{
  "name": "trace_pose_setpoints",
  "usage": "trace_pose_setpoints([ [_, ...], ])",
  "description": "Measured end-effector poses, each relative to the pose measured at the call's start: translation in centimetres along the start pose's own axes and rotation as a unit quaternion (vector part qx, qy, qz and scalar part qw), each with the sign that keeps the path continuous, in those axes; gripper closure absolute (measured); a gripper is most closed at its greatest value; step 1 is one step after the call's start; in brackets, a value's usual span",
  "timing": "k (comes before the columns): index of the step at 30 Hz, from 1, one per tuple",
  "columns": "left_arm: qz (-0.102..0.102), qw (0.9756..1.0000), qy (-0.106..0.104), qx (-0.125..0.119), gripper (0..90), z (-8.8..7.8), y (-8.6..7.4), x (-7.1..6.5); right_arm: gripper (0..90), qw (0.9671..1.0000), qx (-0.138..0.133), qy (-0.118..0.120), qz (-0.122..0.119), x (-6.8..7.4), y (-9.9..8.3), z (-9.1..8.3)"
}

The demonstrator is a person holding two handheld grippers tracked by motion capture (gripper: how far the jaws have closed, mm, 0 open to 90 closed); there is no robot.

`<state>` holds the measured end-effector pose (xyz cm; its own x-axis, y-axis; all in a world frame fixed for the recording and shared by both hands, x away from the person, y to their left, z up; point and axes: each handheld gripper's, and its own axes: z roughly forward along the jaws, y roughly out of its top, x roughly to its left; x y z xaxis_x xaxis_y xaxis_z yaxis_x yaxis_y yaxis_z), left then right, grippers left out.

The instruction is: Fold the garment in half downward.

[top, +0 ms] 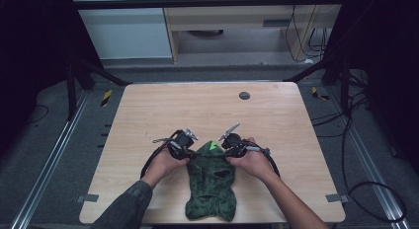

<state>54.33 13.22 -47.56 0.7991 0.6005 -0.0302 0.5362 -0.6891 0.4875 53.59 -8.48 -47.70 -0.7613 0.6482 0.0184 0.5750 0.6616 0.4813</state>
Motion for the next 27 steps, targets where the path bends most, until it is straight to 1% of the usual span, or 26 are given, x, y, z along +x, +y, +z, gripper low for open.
trace_pose_setpoints([
  [1,0.001,1.0000,-0.002,0.000,87.3,0.0,0.0,0.0,82.7,1.0000,0.002,0.002,-0.001,0.0,0.1,0.0],
  [2,0.001,1.0000,-0.002,0.000,88.0,0.0,0.0,0.0,82.7,1.0000,0.002,0.002,-0.001,0.0,0.1,0.0],
  [3,-0.001,1.0000,-0.007,0.001,88.1,0.0,0.0,0.0,85.2,1.0000,0.001,0.007,-0.004,-0.1,0.1,0.0],
  [5,-0.003,1.0000,-0.004,0.000,88.4,0.0,0.0,0.0,86.0,0.9999,0.000,0.008,-0.006,-0.1,0.1,0.1],
  [8,-0.002,1.0000,-0.003,-0.001,88.5,-0.1,-0.1,0.0,86.2,0.9999,-0.002,0.009,-0.009,0.0,0.2,-0.1],
  [9,-0.006,0.9999,-0.004,-0.007,88.5,-0.3,0.0,0.0,86.2,0.9999,-0.006,0.010,-0.006,0.0,0.2,-0.3],
  [10,-0.006,0.9999,-0.004,-0.007,88.5,-0.3,0.0,0.0,86.2,0.9999,-0.006,0.010,-0.006,0.0,0.2,-0.3],
  [11,-0.008,0.9999,-0.004,-0.013,88.5,-0.7,0.1,0.1,86.2,0.9998,-0.014,0.009,-0.009,-0.1,0.3,-0.7],
  [12,-0.010,0.9997,-0.005,-0.023,88.5,-1.1,0.2,0.3,86.1,0.9998,-0.016,0.008,-0.010,-0.1,0.4,-0.9],
  [14,-0.007,0.9996,-0.005,-0.025,88.5,-1.6,0.4,0.5,86.1,0.9997,-0.019,0.007,-0.015,-0.1,0.6,-1.3],
  [16,-0.008,0.9996,-0.002,-0.026,88.5,-1.7,0.5,0.5,86.1,0.9996,-0.021,0.006,-0.016,-0.1,0.7,-1.5],
  [17,-0.005,0.9996,0.000,-0.027,88.5,-2.1,0.8,0.7,86.1,0.9995,-0.025,0.004,-0.017,-0.2,0.8,-1.8],
  [21,-0.011,0.9991,-0.001,-0.041,88.6,-2.9,1.3,1.2,86.1,0.9992,-0.034,0.006,-0.021,-0.4,1.3,-2.5],
  [26,-0.010,0.9989,0.001,-0.045,88.6,-3.3,1.7,1.5,86.0,0.9990,-0.039,0.003,-0.022,-0.8,1.9,-3.0],
  [27,-0.007,0.9989,0.004,-0.046,88.5,-3.4,1.8,1.5,86.0,0.9990,-0.039,-0.001,-0.024,-1.0,2.2,-3.2],
])
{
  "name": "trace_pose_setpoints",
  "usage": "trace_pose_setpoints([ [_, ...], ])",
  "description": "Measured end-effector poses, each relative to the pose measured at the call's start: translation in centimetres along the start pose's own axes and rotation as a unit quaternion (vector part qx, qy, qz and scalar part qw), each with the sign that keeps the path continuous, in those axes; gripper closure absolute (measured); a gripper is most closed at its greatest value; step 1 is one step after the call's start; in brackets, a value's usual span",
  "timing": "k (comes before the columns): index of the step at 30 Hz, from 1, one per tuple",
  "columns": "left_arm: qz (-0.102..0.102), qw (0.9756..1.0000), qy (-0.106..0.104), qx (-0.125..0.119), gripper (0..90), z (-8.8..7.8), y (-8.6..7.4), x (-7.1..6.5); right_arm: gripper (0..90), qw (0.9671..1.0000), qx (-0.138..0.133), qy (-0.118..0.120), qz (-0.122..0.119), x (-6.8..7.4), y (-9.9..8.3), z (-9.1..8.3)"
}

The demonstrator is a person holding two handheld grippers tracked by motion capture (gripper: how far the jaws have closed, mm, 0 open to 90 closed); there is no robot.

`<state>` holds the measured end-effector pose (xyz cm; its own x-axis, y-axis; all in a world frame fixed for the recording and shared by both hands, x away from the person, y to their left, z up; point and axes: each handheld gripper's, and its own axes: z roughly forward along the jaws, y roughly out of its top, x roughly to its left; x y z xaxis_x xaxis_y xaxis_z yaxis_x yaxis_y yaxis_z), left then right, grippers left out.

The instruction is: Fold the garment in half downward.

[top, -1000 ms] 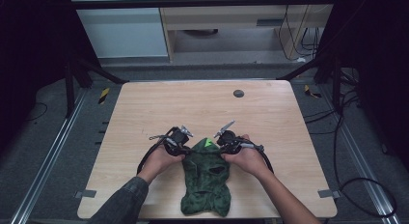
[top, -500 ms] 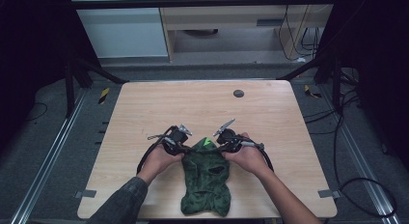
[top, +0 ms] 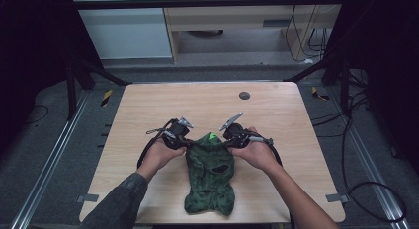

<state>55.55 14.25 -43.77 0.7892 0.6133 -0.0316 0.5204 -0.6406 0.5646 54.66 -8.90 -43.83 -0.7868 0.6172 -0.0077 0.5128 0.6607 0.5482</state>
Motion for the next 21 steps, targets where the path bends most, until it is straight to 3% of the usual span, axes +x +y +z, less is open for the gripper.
trace_pose_setpoints([
  [14,0.002,0.9999,0.012,-0.008,88.4,-0.5,0.3,0.2,85.7,0.9999,-0.007,-0.006,-0.011,-0.2,0.9,-0.1],
  [21,0.006,0.9997,0.020,-0.012,88.4,-1.1,1.2,0.4,85.8,0.9997,-0.015,-0.012,-0.016,-0.4,1.5,-0.8],
])
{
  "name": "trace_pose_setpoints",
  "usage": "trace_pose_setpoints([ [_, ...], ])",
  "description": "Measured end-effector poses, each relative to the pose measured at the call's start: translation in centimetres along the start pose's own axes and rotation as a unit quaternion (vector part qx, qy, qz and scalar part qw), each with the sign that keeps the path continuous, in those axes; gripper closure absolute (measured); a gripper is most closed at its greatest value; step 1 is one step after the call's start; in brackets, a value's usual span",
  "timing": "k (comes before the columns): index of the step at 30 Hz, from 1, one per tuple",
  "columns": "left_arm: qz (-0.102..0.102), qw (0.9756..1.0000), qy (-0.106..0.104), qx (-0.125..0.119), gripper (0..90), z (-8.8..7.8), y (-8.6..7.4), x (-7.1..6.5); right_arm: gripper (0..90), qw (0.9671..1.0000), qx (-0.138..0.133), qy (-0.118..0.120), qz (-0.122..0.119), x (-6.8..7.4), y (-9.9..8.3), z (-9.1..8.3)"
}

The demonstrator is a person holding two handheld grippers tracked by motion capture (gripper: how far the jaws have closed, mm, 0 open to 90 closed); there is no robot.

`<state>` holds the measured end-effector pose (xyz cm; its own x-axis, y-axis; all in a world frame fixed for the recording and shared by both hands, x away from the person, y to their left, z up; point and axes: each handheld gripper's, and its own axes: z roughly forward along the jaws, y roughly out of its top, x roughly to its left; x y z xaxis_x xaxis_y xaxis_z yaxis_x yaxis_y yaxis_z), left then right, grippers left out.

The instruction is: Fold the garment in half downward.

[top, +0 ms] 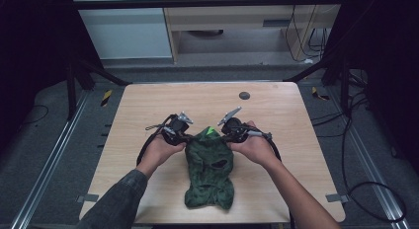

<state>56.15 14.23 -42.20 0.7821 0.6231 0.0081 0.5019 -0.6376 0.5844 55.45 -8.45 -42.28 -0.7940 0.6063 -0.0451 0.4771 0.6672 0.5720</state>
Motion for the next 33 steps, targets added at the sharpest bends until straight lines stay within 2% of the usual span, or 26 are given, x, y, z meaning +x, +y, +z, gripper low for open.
trace_pose_setpoints([
  [10,-0.005,0.9998,0.009,-0.016,88.4,-1.0,0.8,0.4,85.8,0.9999,-0.009,-0.011,-0.005,-0.4,1.0,-1.2],
  [28,0.006,0.9992,0.027,-0.030,88.4,-2.1,2.3,0.4,85.9,0.9992,-0.017,-0.031,-0.019,-1.0,2.1,-2.3],
  [33,0.002,0.9989,0.031,-0.035,88.3,-2.6,2.7,0.8,85.7,0.9990,-0.023,-0.034,-0.017,-1.3,2.7,-2.5],
])
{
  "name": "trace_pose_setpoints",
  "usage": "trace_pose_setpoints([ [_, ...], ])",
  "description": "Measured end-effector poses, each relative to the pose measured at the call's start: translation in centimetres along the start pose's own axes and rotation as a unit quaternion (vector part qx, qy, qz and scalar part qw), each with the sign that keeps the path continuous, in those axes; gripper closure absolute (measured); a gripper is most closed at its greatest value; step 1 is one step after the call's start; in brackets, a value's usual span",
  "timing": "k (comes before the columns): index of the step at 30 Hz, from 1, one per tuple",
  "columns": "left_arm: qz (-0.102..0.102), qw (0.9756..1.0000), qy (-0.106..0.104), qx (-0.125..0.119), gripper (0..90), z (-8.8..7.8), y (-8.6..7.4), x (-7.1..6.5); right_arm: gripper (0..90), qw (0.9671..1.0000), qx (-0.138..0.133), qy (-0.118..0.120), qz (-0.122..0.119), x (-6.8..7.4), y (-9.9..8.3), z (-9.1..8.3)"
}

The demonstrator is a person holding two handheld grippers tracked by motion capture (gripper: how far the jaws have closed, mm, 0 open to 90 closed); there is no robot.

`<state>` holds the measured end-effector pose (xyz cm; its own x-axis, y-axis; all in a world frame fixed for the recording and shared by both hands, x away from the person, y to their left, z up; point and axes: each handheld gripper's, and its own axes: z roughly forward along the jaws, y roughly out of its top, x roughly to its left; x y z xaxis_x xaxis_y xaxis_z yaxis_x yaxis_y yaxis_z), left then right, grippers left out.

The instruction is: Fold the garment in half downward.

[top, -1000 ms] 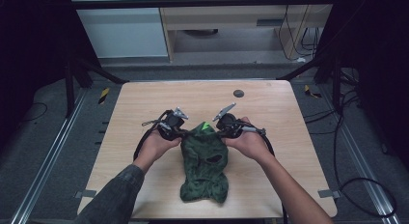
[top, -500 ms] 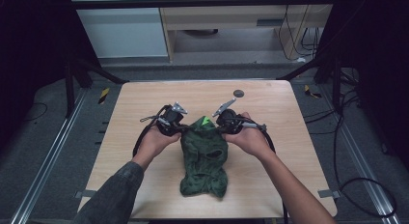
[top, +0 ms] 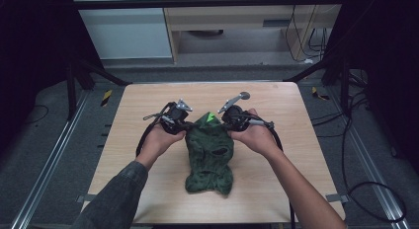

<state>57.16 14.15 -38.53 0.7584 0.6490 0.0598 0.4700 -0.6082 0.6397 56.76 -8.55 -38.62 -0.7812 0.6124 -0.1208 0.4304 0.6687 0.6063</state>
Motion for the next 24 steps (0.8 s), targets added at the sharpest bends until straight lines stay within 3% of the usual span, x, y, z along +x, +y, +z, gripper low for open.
trace_pose_setpoints([
  [9,-0.003,1.0000,0.004,-0.005,88.3,-0.4,-0.1,0.2,85.5,1.0000,-0.004,-0.005,0.001,-0.1,0.3,0.0],
  [16,-0.004,0.9998,0.005,-0.019,88.2,-0.6,-0.4,-0.4,85.3,0.9998,-0.003,-0.012,-0.019,0.5,-0.2,-0.4],
  [24,0.003,0.9998,-0.001,-0.018,88.1,-0.4,-1.0,-1.2,84.8,0.9998,-0.007,-0.007,-0.019,1.4,-1.4,-0.5],
])
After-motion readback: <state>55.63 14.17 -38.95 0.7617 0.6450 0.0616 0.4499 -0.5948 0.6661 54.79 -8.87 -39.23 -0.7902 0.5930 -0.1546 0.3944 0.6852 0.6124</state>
